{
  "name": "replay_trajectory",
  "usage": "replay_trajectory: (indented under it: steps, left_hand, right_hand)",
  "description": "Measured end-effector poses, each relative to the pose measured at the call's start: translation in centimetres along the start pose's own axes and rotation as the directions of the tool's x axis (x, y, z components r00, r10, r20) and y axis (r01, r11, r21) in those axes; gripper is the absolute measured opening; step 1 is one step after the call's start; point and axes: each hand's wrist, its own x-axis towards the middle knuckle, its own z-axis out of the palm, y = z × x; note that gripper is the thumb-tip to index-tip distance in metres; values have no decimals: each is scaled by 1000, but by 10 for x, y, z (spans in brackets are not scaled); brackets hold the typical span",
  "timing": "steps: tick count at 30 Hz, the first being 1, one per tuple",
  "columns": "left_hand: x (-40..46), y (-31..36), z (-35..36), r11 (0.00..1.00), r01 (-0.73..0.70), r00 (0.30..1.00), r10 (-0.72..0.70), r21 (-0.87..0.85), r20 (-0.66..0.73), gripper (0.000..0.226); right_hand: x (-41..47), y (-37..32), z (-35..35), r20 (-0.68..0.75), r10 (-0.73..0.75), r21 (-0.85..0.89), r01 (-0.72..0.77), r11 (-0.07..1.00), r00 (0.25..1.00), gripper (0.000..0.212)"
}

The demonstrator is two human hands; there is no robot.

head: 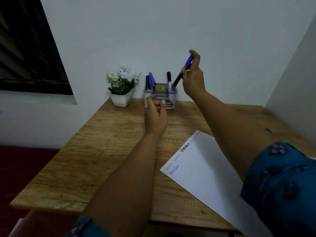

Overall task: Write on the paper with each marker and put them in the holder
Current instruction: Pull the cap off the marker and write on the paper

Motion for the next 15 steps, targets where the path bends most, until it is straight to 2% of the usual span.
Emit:
replay_trajectory:
  steps: [3,7,9,12,15]
  left_hand:
    - [-2,-4,2,999,-20,1000,20,33,8,31]
    - [-3,-6,4,998,-31,1000,31,51,3,29]
    - [-4,-9,5,999,-36,999,35,40,22,28]
    - [-5,-10,4,996,-51,997,47,72,57,26]
    - [-5,-10,3,993,-75,995,68,95,77,29]
  right_hand:
    - [20,10,14,37,-12,-101,16,995,999,54]
    - [31,29,37,229,-4,-288,71,955,973,55]
    - [32,43,47,296,14,-284,74,956,955,60]
    - [33,55,56,325,63,-304,41,952,944,72]
    - [33,48,54,261,85,-327,5,945,962,75]
